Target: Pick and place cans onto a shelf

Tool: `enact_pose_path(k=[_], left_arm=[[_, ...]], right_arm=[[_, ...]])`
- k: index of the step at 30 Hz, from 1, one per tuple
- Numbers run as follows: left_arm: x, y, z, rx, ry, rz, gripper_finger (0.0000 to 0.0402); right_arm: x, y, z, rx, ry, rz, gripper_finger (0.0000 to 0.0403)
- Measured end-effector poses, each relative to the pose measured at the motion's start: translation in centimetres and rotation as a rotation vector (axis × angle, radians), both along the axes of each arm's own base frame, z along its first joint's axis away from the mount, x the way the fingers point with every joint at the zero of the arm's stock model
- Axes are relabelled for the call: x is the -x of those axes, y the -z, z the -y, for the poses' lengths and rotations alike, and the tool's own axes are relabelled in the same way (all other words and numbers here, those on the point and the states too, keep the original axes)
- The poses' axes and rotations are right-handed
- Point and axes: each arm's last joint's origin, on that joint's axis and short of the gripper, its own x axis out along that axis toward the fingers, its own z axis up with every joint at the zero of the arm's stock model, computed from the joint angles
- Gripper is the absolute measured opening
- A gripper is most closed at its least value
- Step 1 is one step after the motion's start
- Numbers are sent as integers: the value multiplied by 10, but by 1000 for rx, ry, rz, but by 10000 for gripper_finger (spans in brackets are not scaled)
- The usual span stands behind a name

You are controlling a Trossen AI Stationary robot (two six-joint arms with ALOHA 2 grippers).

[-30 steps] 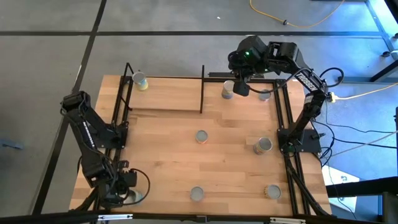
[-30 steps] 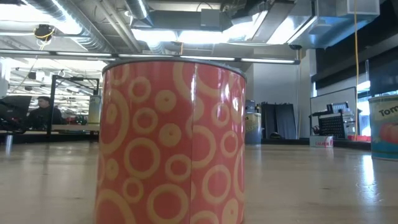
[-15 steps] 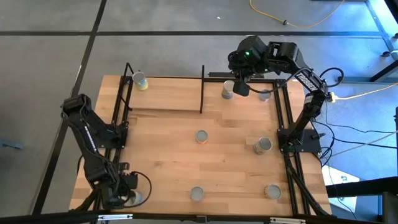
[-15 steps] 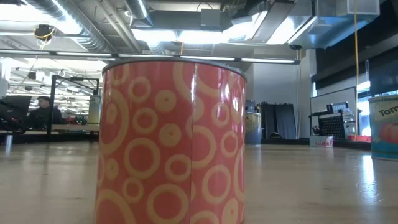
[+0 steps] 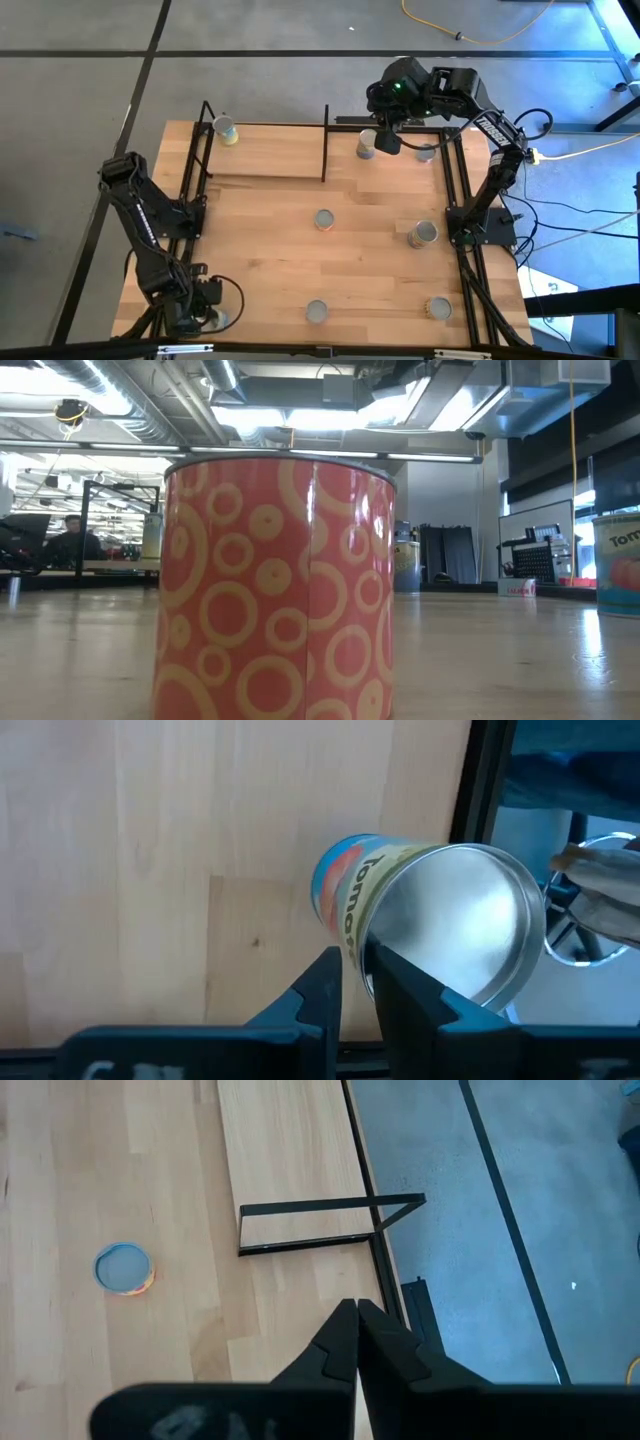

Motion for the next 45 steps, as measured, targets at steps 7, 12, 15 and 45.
enact_pose_path(k=[7, 12, 15, 45], left_arm=[[-1, 0, 0, 6, -11, -13, 5], [-1, 0, -1, 11, -52, -23, 2], [-1, 0, -1, 11, -58, -24, 2], [-20, -60, -102, 1, -437, 161, 0]], right_arm=[[-1, -1, 0, 3, 0, 8, 10], [-2, -2, 1, 9, 0, 24, 10], [-2, -2, 1, 9, 0, 25, 10], [-3, -2, 1, 12, 3, 39, 10]])
